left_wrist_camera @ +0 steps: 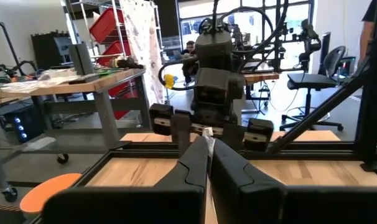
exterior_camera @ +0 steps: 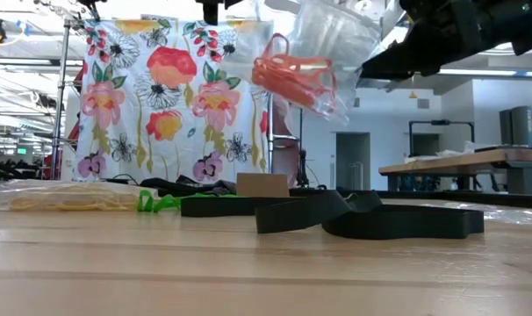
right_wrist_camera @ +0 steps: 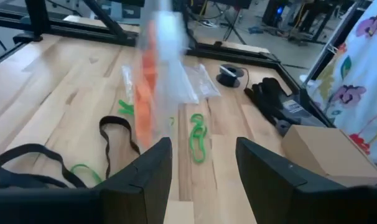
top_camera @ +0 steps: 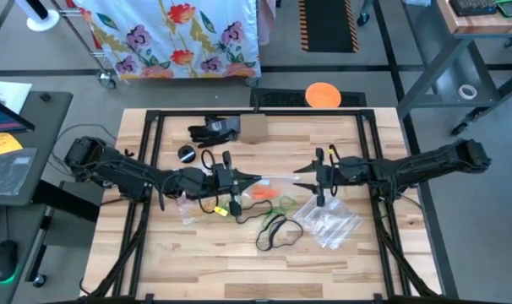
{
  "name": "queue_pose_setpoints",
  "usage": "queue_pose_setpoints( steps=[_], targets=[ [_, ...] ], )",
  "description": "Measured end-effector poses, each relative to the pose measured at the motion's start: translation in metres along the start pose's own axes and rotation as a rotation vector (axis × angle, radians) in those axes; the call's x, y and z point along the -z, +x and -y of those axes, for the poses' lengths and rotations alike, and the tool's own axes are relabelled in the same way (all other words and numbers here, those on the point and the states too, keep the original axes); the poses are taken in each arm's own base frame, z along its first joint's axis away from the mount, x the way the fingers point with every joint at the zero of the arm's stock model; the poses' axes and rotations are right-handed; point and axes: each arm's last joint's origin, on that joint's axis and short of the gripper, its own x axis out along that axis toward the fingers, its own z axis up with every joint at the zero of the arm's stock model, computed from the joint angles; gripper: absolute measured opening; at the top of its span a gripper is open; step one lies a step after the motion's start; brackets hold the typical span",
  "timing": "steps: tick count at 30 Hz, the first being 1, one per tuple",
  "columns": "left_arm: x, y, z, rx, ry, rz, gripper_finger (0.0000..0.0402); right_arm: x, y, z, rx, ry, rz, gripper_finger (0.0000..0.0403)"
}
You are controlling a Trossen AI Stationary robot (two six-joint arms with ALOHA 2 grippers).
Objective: Sort rubber bands
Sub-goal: Close the transparent zip bag
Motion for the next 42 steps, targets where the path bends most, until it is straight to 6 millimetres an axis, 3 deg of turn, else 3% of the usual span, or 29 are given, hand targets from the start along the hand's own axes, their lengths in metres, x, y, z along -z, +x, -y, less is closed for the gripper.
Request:
queue_pose_setpoints(
  steps=[11,15,21,26,30,36,42],
  targets=[
    [0.001,0.003,-0.005,0.008,-0.007,-0.002,0.0000,-0.007,-0.002,-0.009,-0.041,0.014,0.067,0.0164],
    [0.001,0.003,-0.006,0.008,-0.008,-0.002,0.0000,-0.007,-0.001,-0.009,-0.042,0.015,0.067,0.0123],
    [0.001,0.003,-0.006,0.014,-0.009,-0.002,0.0000,-0.007,0.001,-0.007,-0.030,-0.006,0.077,0.0012],
    [0.003,0.003,-0.005,0.029,0.020,-0.018,0.0009,-0.006,0.003,-0.008,-0.031,-0.008,0.072,0.0002],
    [0.006,0.002,-0.007,-0.060,0.100,-0.062,0.0048,-0.005,0.003,-0.008,-0.032,-0.010,0.065,0.0001],
    [0.012,0.002,-0.009,-0.126,0.162,-0.126,0.0148,-0.003,0.003,-0.008,-0.034,-0.012,0.047,0.0001],
    [0.004,0.007,-0.005,0.047,0.010,-0.080,0.0194,-0.003,0.004,-0.008,-0.035,0.000,0.041,0.0000]
  ],
)
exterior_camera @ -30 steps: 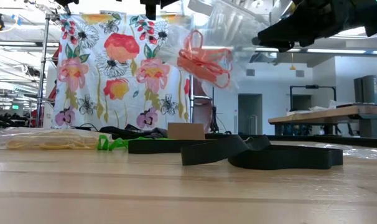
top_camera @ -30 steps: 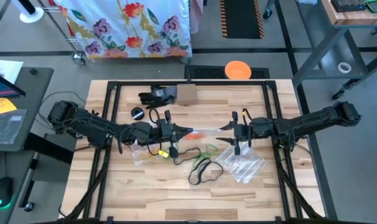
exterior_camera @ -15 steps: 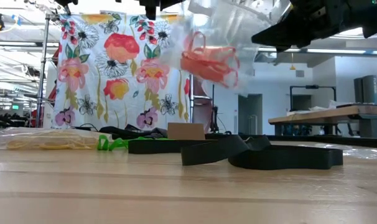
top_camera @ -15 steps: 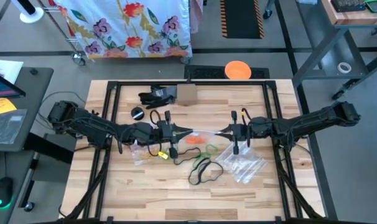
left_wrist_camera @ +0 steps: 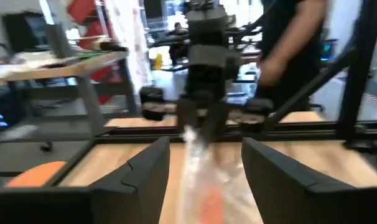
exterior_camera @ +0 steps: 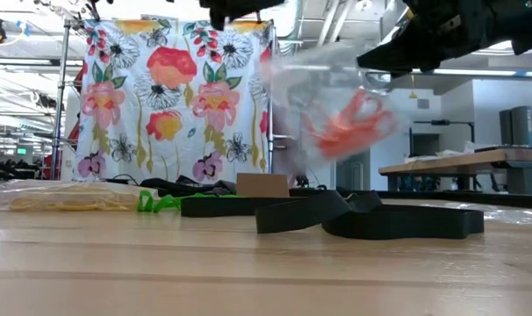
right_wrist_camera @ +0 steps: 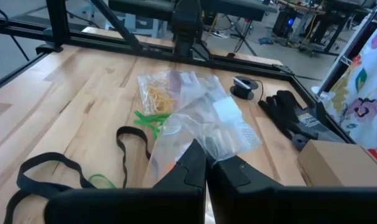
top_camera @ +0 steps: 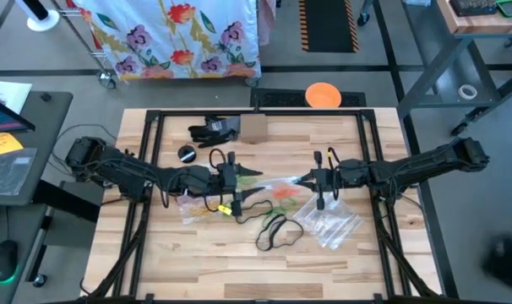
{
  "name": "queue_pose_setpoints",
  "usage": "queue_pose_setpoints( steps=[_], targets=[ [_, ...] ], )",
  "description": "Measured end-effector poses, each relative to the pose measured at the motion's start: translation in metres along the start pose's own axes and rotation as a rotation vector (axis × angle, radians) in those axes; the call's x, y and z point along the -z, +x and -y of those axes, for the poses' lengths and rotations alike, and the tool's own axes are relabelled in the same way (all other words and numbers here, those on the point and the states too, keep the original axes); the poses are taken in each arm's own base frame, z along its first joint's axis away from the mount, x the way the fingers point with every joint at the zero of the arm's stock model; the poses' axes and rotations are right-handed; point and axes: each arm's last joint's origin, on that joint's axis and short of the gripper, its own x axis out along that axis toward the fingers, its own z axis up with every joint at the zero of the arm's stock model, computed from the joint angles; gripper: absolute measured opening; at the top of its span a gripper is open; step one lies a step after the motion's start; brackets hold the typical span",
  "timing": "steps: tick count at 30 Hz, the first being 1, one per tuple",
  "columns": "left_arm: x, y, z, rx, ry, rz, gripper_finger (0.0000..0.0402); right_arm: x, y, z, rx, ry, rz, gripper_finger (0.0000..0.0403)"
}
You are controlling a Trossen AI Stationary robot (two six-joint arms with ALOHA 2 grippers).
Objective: Sort rubber bands
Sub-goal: Close the transparent zip bag
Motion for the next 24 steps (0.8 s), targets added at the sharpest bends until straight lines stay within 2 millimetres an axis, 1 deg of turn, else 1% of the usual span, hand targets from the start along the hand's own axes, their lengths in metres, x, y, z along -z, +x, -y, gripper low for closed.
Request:
queue_pose_setpoints(
  steps=[2,4,7,12,15,20,24],
  targets=[
    [-0.001,0.006,0.002,0.022,-0.010,-0.025,0.0195,0.000,0.000,0.000,0.000,0.008,0.000,0.0000],
    [0.005,0.015,0.003,0.019,0.002,-0.083,0.0196,0.001,0.000,0.000,-0.002,0.011,-0.012,0.0000],
    [0.014,0.033,0.003,0.002,-0.003,-0.157,0.0196,0.000,0.000,0.000,-0.007,0.018,-0.049,0.0000],
    [0.023,0.067,0.001,-0.036,0.032,-0.241,0.0196,-0.003,0.000,-0.003,-0.025,0.024,-0.058,0.0000],
    [0.023,0.081,0.004,0.006,0.044,-0.295,0.0196,-0.003,0.000,-0.005,-0.033,0.022,-0.060,0.0000],
    [0.024,0.093,0.009,0.021,0.065,-0.406,0.0196,-0.001,0.000,-0.005,-0.034,0.021,-0.081,0.0000],
    [0.024,0.092,0.009,0.019,0.080,-0.432,0.0196,-0.001,0.000,-0.005,-0.034,0.028,-0.081,0.0000]
  ],
)
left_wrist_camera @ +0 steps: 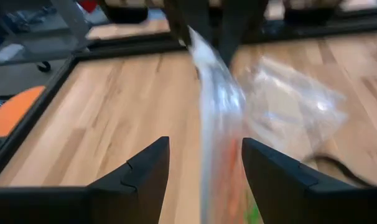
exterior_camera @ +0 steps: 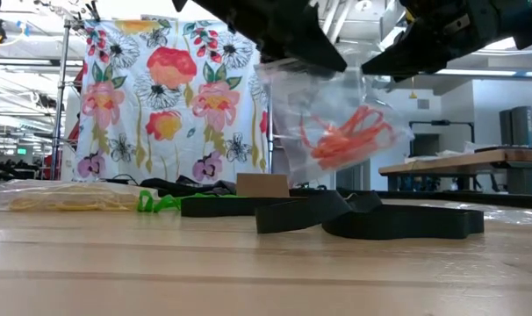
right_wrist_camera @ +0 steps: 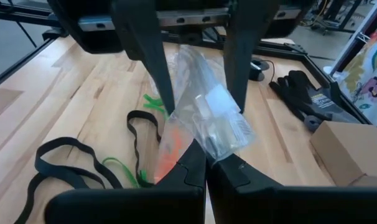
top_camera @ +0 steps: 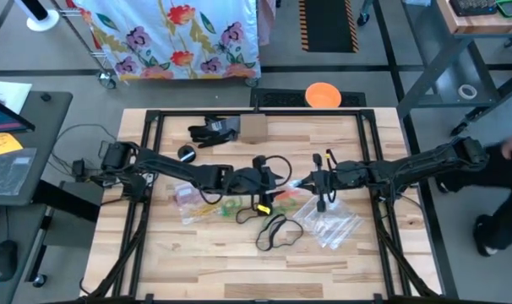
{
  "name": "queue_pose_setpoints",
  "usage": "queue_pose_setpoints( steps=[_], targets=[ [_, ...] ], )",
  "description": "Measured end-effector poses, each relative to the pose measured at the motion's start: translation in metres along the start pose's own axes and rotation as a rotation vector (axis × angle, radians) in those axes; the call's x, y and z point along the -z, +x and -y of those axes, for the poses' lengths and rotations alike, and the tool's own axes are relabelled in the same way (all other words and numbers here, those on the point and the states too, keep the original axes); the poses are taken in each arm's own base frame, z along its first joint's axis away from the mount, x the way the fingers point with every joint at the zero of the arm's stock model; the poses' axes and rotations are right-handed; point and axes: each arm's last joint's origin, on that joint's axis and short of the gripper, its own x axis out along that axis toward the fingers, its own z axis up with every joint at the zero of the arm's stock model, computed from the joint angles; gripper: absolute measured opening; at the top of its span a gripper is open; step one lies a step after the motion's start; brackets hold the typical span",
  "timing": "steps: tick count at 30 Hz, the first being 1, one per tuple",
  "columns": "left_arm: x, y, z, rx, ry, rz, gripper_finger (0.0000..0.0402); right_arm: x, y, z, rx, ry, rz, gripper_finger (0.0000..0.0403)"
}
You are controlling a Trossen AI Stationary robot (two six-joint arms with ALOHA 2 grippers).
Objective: Sort rubber bands
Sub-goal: Close the transparent zip bag
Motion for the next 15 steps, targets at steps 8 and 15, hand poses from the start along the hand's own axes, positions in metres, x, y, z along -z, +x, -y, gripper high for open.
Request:
queue_pose_setpoints(
  steps=[8,15],
  targets=[
    [0.0012,-0.0048,0.0058,0.018,0.068,-0.030,0.0190,0.0000,0.0001,0.0005,0.003,0.003,0.000,0.0000],
    [0.0018,-0.0065,0.0054,-0.140,0.103,-0.048,0.0034,-0.0002,0.0001,0.0006,0.007,0.035,0.002,0.0000]
  ],
)
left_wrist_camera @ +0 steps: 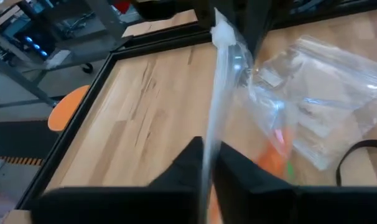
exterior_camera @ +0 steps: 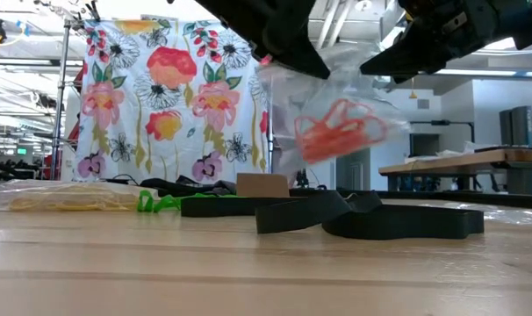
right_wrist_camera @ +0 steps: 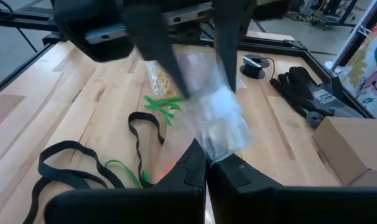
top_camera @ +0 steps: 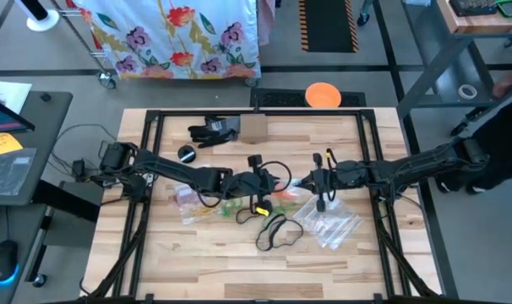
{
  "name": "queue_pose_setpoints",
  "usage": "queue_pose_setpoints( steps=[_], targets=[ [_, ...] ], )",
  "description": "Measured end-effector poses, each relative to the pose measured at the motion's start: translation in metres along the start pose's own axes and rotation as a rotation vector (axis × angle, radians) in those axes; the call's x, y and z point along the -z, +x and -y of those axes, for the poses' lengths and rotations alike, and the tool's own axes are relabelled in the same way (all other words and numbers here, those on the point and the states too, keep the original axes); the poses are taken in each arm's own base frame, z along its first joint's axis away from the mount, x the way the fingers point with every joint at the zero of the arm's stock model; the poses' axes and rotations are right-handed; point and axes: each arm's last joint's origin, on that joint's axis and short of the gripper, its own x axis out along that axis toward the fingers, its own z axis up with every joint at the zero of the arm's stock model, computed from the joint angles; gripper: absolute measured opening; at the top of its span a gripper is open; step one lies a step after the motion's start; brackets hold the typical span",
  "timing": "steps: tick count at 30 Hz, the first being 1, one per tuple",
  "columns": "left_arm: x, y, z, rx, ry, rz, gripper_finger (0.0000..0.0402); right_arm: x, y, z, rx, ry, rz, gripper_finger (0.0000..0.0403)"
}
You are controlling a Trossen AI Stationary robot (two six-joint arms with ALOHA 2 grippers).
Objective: Sort rubber bands
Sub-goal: Close the transparent zip bag
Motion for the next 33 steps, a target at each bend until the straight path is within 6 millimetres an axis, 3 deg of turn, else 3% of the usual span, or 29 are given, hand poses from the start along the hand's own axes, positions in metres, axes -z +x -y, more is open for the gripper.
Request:
queue_pose_setpoints(
  steps=[6,13,17,21,26,29,33],
  targets=[
    [-0.002,-0.002,0.003,0.006,0.015,0.002,0.0002,0.000,0.000,0.003,0.012,0.059,0.004,0.0027],
    [0.000,-0.002,0.002,-0.007,0.017,-0.011,0.0001,0.000,0.000,0.007,0.031,0.099,-0.002,0.0146],
    [0.005,-0.009,-0.003,-0.095,0.062,-0.116,0.0000,-0.003,-0.007,0.008,0.033,0.094,-0.104,0.0210],
    [-0.006,-0.039,-0.011,-0.081,0.058,-0.198,0.0000,-0.002,-0.016,0.009,0.073,0.129,-0.174,0.0238],
    [-0.019,-0.098,-0.015,-0.016,-0.003,-0.242,0.0000,0.000,-0.018,0.009,0.079,0.143,-0.197,0.0238],
    [-0.013,-0.127,-0.009,0.041,-0.061,-0.297,0.0000,0.001,-0.016,0.009,0.079,0.142,-0.207,0.0234],
    [0.013,-0.148,0.019,0.159,-0.117,-0.395,0.0000,0.002,-0.014,0.009,0.081,0.137,-0.217,0.0231]
  ],
)
